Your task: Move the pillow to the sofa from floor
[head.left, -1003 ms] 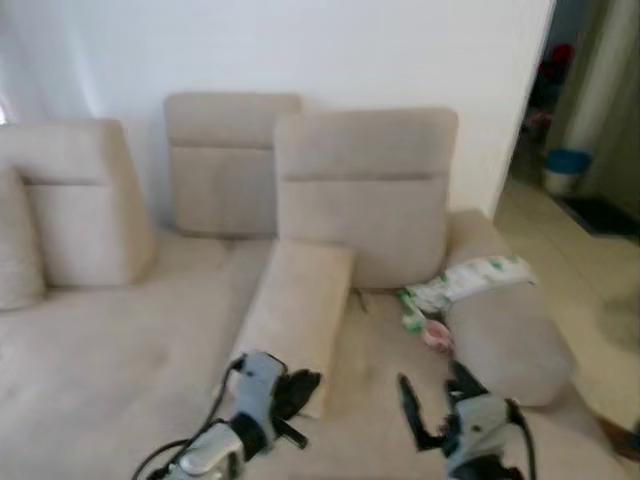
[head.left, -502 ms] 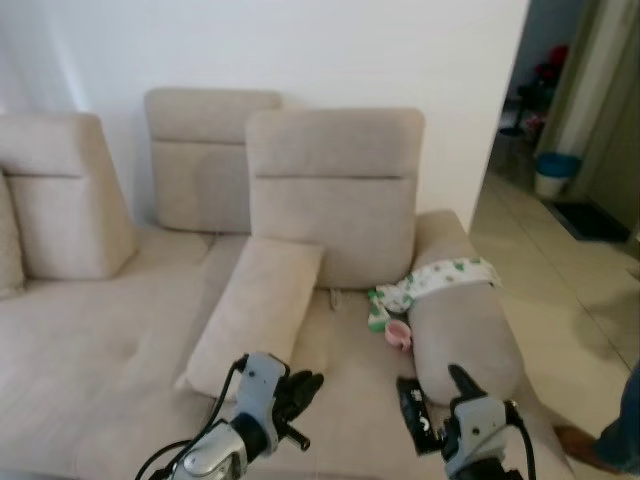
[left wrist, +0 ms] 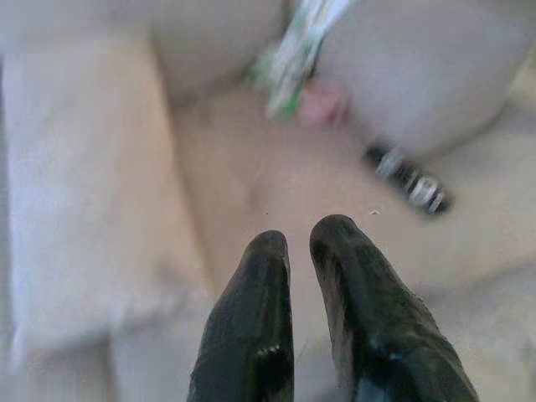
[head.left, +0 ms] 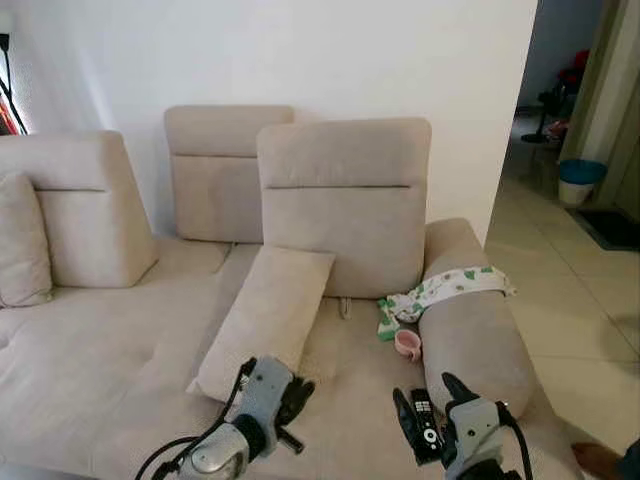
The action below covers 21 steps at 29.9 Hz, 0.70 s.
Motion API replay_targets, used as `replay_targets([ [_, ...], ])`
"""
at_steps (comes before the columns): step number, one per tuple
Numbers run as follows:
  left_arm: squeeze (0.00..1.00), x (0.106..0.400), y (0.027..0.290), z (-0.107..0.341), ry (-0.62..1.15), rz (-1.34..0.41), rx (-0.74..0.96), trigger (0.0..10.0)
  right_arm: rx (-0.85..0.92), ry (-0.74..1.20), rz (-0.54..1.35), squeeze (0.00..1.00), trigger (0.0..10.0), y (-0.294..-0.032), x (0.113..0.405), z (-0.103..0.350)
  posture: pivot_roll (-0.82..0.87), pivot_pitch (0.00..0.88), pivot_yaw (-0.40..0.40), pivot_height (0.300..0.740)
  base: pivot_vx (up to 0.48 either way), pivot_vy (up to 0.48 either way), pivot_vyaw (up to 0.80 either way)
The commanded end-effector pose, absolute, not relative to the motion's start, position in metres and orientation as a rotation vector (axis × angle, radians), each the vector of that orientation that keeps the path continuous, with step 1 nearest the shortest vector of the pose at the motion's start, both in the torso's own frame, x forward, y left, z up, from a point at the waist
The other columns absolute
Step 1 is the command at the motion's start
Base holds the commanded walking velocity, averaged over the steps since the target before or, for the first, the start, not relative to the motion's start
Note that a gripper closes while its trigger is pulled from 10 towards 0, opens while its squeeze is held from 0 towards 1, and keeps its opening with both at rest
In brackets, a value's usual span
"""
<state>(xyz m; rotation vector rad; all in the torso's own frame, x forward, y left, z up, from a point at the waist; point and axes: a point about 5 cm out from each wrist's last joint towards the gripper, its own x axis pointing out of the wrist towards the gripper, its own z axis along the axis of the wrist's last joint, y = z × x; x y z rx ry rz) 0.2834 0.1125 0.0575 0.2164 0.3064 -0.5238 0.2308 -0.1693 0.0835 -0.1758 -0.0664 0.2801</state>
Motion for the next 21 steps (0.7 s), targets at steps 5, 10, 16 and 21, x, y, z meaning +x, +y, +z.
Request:
replay_targets([
  [5,0.00,0.281,0.124,0.039,0.423,-0.489,0.286,10.0,-0.160,0.036,0.420,0.00,10.0,-0.156,0.224,0.066,-0.06,0.000,0.072,0.740,0.000,0.000,0.00],
  [10,0.00,0.273,0.122,0.037,0.433,-0.619,0.278,10.0,-0.168,0.095,0.489,0.00,10.0,-0.155,0.218,0.055,-0.06,0.000,0.064,0.740,0.000,0.000,0.00],
  [16,0.00,0.251,0.118,0.024,0.465,-0.809,0.354,10.0,-0.170,0.127,0.460,0.00,10.0,-0.162,0.219,0.047,-0.05,0.000,0.059,0.740,0.000,0.000,0.00],
  [21,0.00,0.252,0.117,0.022,0.435,-0.786,0.350,10.0,-0.169,0.112,0.435,0.00,10.0,-0.165,0.221,0.047,-0.05,0.000,0.056,0.740,0.000,0.000,0.00],
])
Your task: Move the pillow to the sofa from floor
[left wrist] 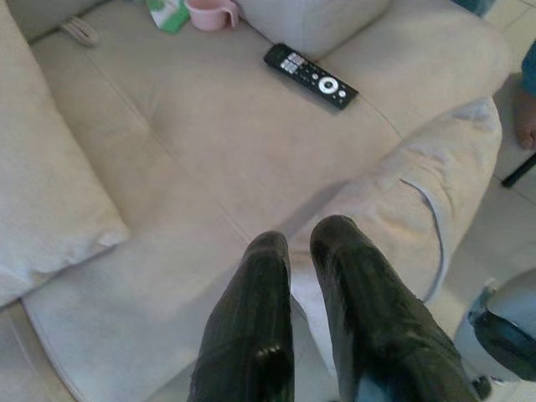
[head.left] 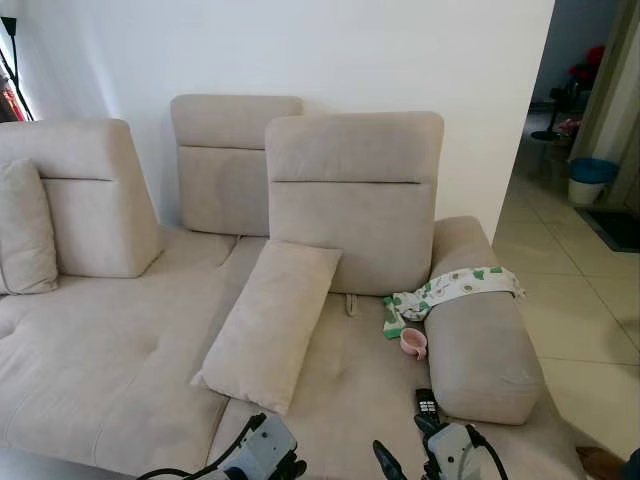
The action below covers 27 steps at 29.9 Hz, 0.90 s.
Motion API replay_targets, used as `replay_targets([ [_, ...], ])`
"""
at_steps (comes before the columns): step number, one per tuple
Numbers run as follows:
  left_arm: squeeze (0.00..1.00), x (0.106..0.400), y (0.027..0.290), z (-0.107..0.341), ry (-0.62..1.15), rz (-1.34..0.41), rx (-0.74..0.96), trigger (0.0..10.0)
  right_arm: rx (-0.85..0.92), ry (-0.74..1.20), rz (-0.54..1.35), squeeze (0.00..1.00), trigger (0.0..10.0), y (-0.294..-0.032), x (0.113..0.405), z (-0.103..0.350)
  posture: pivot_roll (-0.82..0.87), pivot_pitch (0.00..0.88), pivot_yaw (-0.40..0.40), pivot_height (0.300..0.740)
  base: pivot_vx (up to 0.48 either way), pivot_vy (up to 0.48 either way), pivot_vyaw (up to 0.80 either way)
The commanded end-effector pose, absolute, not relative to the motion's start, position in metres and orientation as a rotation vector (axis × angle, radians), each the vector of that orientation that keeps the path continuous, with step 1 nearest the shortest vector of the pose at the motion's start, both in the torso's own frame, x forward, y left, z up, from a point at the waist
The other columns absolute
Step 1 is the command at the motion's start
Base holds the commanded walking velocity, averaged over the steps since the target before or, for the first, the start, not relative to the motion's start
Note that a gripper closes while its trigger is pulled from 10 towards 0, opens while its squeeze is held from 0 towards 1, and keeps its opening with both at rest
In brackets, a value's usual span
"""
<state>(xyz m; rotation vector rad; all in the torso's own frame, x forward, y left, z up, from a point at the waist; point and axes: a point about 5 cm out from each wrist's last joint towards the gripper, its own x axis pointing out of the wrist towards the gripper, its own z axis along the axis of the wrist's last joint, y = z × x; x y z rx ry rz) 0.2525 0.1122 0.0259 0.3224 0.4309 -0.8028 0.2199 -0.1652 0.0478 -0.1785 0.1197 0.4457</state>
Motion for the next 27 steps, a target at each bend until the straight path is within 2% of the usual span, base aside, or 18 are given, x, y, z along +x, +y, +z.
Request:
replay_targets([
  [1,0.00,0.252,0.117,0.022,0.435,-0.786,0.350,10.0,-0.169,0.112,0.435,0.00,10.0,-0.165,0.221,0.047,-0.05,0.000,0.056,0.740,0.000,0.000,0.00],
  [27,0.00,0.250,0.104,0.017,0.363,-0.862,0.418,10.0,-0.155,0.093,0.450,0.00,10.0,-0.161,0.218,0.047,-0.07,0.000,0.057,0.649,0.000,0.000,0.00],
])
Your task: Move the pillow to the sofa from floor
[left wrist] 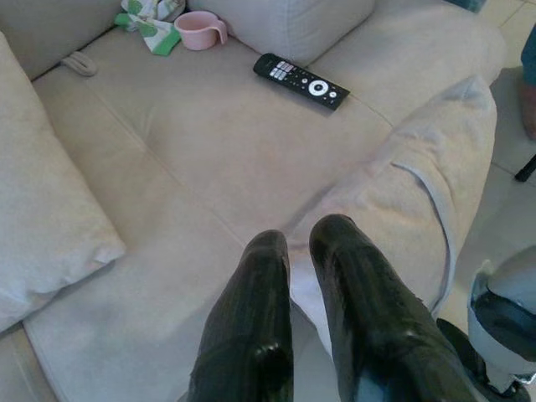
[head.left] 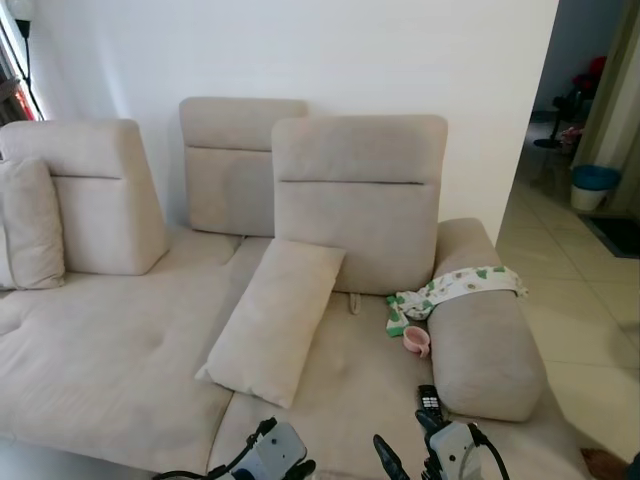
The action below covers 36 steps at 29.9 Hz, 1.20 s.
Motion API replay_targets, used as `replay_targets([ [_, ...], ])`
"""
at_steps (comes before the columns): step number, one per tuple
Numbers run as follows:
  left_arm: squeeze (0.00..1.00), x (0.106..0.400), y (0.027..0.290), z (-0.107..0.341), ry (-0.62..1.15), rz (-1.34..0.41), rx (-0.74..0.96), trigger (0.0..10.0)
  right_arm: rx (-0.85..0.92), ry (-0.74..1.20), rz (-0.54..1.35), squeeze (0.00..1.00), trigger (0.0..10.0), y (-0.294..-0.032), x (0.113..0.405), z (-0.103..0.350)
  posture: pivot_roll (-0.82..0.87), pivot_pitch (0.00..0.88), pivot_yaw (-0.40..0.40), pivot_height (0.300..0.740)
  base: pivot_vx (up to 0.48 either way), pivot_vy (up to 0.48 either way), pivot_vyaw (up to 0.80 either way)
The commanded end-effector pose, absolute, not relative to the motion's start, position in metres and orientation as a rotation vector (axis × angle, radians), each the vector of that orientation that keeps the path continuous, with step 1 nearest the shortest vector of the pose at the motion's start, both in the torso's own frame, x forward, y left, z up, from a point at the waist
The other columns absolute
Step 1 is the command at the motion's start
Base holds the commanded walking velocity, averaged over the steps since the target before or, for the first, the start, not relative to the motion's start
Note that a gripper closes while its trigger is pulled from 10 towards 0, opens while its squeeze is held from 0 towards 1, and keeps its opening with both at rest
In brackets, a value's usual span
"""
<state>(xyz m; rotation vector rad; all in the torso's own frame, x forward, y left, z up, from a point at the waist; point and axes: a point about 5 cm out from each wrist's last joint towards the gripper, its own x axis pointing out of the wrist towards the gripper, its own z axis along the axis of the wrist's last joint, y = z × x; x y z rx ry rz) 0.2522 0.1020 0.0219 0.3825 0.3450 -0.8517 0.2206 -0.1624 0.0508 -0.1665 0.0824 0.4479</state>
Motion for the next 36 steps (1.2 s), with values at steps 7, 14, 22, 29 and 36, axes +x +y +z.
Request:
replay_targets([
  [7,0.00,0.254,0.099,0.022,0.322,-0.859,0.433,10.0,-0.158,0.090,0.448,0.00,10.0,-0.162,0.219,0.048,-0.07,0.000,0.058,0.625,0.000,0.000,0.00],
  [14,0.00,0.257,0.093,0.027,0.262,-0.875,0.461,10.0,-0.159,0.085,0.443,0.00,10.0,-0.163,0.220,0.048,-0.07,0.000,0.060,0.615,0.000,0.000,0.00],
  [22,0.00,0.264,0.076,0.036,0.161,-0.929,0.594,10.0,-0.161,0.082,0.437,0.00,10.0,-0.163,0.222,0.049,-0.09,0.000,0.068,0.615,0.000,0.000,0.00],
  [29,1.00,0.269,0.064,0.028,0.198,-0.973,0.724,10.0,-0.167,0.080,0.440,0.00,10.0,-0.162,0.225,0.051,-0.10,0.000,0.077,0.615,0.000,0.000,0.00],
  [36,0.00,0.275,0.065,0.024,0.235,-0.962,0.834,10.0,-0.165,0.074,0.435,0.00,10.0,-0.162,0.227,0.053,-0.10,0.000,0.084,0.615,0.000,0.000,0.00],
])
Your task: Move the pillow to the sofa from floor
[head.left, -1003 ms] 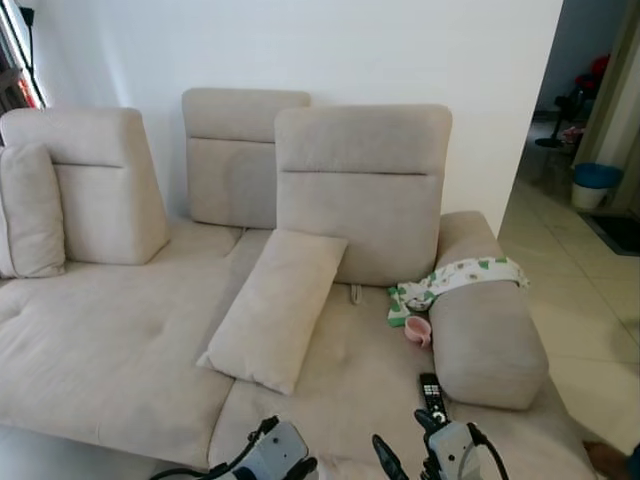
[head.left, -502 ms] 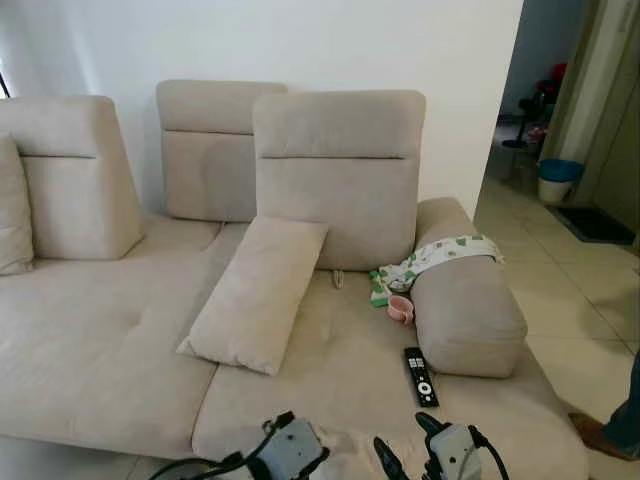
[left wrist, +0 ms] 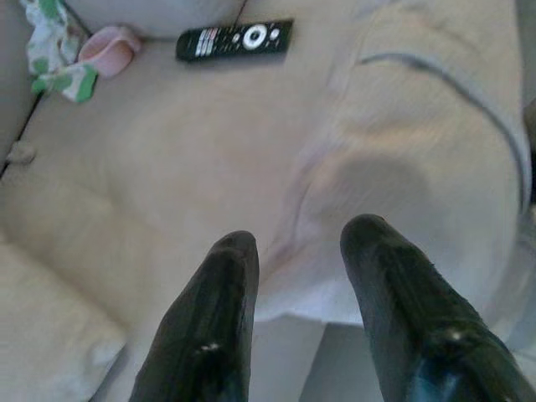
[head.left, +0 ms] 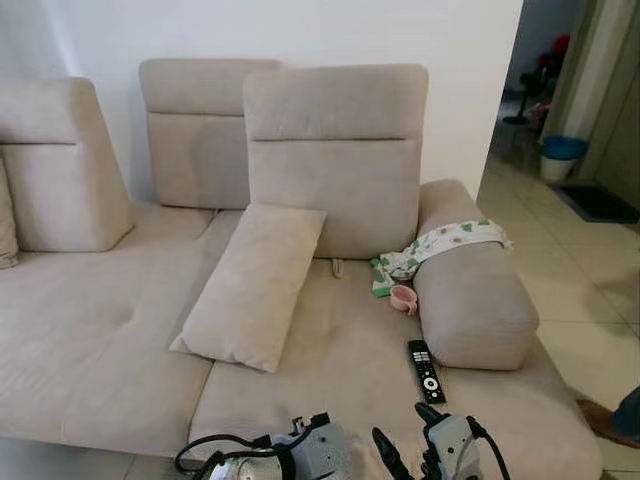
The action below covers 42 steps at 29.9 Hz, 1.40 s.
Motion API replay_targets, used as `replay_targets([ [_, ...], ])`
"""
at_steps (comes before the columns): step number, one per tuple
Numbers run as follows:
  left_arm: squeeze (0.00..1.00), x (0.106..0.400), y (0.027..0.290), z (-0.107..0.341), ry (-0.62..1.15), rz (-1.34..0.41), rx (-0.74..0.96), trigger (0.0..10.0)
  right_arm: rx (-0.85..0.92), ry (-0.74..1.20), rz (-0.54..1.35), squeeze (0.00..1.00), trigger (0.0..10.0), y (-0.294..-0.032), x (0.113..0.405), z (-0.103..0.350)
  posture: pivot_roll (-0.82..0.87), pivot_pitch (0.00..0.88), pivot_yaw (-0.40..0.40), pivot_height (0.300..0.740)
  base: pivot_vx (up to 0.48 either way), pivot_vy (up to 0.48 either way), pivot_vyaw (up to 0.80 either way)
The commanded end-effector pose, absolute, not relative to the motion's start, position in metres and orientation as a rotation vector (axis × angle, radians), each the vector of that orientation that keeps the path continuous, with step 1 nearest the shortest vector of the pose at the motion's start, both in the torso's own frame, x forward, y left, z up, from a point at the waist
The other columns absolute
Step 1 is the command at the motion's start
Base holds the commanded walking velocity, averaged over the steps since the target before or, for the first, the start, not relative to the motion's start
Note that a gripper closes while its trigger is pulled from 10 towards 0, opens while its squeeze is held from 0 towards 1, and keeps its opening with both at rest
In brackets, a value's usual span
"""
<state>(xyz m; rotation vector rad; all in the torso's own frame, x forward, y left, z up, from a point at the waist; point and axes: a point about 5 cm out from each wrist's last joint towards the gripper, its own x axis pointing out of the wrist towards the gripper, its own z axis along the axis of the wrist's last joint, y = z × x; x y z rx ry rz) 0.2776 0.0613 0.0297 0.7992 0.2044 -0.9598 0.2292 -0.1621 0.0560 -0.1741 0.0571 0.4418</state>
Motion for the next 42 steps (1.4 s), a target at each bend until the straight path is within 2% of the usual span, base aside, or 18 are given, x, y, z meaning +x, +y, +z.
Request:
replay_targets([
  [1,0.00,0.277,0.066,0.023,0.242,-0.957,0.852,10.0,-0.165,0.073,0.433,0.00,10.0,-0.162,0.228,0.053,-0.10,0.000,0.084,0.615,0.000,0.000,0.00],
  [6,0.00,0.284,0.072,0.019,0.307,-0.928,0.913,10.0,-0.158,0.076,0.432,0.00,10.0,-0.161,0.227,0.053,-0.10,0.000,0.087,0.615,0.000,0.000,0.00],
  [13,0.00,0.285,0.062,0.020,0.293,-0.925,0.909,10.0,-0.161,0.151,0.468,0.00,10.0,-0.160,0.222,0.044,-0.09,0.000,0.087,0.615,0.000,0.000,0.00],
  [16,0.00,0.278,0.050,0.017,0.291,-0.987,0.912,10.0,-0.192,0.222,0.484,0.00,10.0,-0.166,0.216,0.035,-0.10,0.000,0.089,0.615,0.000,0.000,0.00],
  [27,0.01,0.271,0.044,0.009,0.310,-1.035,1.013,10.0,-0.189,0.218,0.469,0.00,10.0,-0.166,0.213,0.039,-0.09,0.000,0.093,0.615,0.000,0.000,0.00],
  [29,0.53,0.272,0.045,0.009,0.307,-1.013,1.035,10.0,-0.179,0.213,0.472,0.00,10.0,-0.162,0.209,0.043,-0.09,0.000,0.097,0.615,0.000,0.000,0.00],
  [30,0.53,0.272,0.045,0.009,0.307,-1.013,1.035,10.0,-0.179,0.213,0.472,0.00,10.0,-0.162,0.209,0.043,-0.09,0.000,0.097,0.615,0.000,0.000,0.00],
  [31,0.58,0.273,0.043,0.011,0.297,-0.998,1.032,10.0,-0.173,0.213,0.474,0.00,10.0,-0.159,0.207,0.043,-0.08,0.000,0.097,0.615,0.000,0.000,0.00],
  [33,0.58,0.274,0.042,0.013,0.289,-0.987,1.030,10.0,-0.169,0.216,0.478,0.00,10.0,-0.157,0.204,0.044,-0.08,0.000,0.097,0.615,0.000,0.000,0.00],
  [40,0.58,0.274,0.042,0.013,0.289,-0.987,1.030,10.0,-0.169,0.216,0.478,0.00,10.0,-0.157,0.204,0.044,-0.08,0.000,0.097,0.615,0.000,0.000,0.00],
  [42,0.55,0.276,0.039,0.015,0.281,-0.983,1.041,10.0,-0.165,0.222,0.483,0.00,10.0,-0.155,0.202,0.044,-0.07,0.000,0.097,0.615,0.000,0.000,0.00],
])
